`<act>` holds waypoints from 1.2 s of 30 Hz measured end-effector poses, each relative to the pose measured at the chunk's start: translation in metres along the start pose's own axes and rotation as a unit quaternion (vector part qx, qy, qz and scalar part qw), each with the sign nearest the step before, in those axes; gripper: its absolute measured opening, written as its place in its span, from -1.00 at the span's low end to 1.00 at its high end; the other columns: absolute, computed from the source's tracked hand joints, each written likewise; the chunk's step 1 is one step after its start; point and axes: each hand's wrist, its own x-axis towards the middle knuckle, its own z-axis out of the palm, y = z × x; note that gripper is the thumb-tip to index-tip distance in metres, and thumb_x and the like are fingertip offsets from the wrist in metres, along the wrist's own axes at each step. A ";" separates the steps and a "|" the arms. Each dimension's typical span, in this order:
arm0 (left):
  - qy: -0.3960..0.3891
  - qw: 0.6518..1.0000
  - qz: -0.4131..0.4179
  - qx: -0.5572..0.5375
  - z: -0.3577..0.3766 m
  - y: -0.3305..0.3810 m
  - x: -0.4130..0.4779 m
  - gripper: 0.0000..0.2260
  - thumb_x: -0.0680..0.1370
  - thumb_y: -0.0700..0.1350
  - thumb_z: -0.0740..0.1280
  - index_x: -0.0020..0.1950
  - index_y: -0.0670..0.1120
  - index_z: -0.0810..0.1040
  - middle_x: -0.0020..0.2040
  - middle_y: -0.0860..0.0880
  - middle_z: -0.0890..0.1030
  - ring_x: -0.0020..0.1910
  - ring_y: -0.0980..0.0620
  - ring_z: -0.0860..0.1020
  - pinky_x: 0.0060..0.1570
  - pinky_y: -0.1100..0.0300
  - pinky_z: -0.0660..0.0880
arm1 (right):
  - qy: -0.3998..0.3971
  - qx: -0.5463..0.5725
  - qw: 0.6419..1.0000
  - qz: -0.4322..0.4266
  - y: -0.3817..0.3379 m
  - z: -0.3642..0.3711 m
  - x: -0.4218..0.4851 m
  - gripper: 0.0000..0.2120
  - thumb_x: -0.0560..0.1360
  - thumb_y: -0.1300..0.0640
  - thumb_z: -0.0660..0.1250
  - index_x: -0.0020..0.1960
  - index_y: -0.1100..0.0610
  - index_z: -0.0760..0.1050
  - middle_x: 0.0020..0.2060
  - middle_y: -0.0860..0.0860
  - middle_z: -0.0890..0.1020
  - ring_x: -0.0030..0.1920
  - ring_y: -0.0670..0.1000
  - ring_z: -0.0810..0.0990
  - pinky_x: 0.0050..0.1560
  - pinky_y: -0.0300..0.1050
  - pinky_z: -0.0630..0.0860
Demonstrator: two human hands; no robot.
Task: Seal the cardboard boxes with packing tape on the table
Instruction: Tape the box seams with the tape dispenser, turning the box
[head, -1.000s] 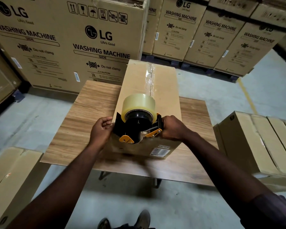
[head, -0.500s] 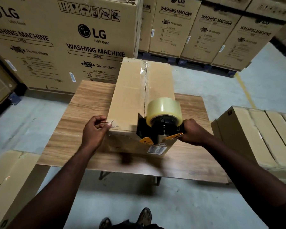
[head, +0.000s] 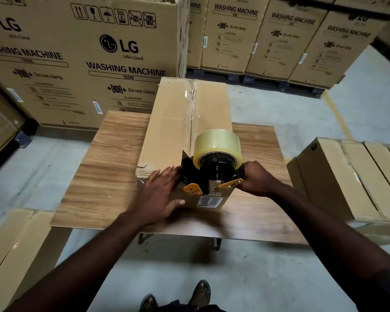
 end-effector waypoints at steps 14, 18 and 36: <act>-0.047 0.992 -0.116 -0.011 -0.001 0.056 0.017 -0.26 0.61 0.10 0.28 0.65 -0.13 0.00 0.65 -0.10 -0.06 0.63 -0.11 -0.07 0.59 -0.08 -0.13 | 0.069 0.003 0.996 -0.052 0.085 -0.016 -0.045 -0.63 0.40 -0.05 0.30 -0.10 0.25 0.65 -0.24 0.15 0.67 -0.18 0.18 0.64 -0.20 0.16 0.61; -0.070 0.996 -0.063 -0.008 0.003 0.099 0.046 -0.20 0.61 0.08 0.29 0.65 -0.12 -0.15 0.64 -0.08 -0.18 0.62 -0.06 -0.18 0.49 0.05 -0.34 | 0.083 0.001 0.994 -0.078 0.090 -0.014 -0.043 -0.66 0.42 -0.03 0.30 -0.10 0.23 0.67 -0.22 0.15 0.69 -0.18 0.16 0.64 -0.20 0.13 0.61; -0.117 0.988 -0.102 -0.013 -0.002 0.131 0.066 -0.15 0.60 0.14 0.31 0.65 -0.09 -0.18 0.64 -0.05 -0.20 0.62 -0.09 -0.17 0.54 0.01 -0.19 | 0.086 -0.015 0.994 -0.062 0.141 -0.009 -0.058 -0.81 0.40 -0.04 0.32 -0.24 0.06 0.61 -0.33 -0.03 0.64 -0.27 0.10 0.62 -0.30 0.06 0.54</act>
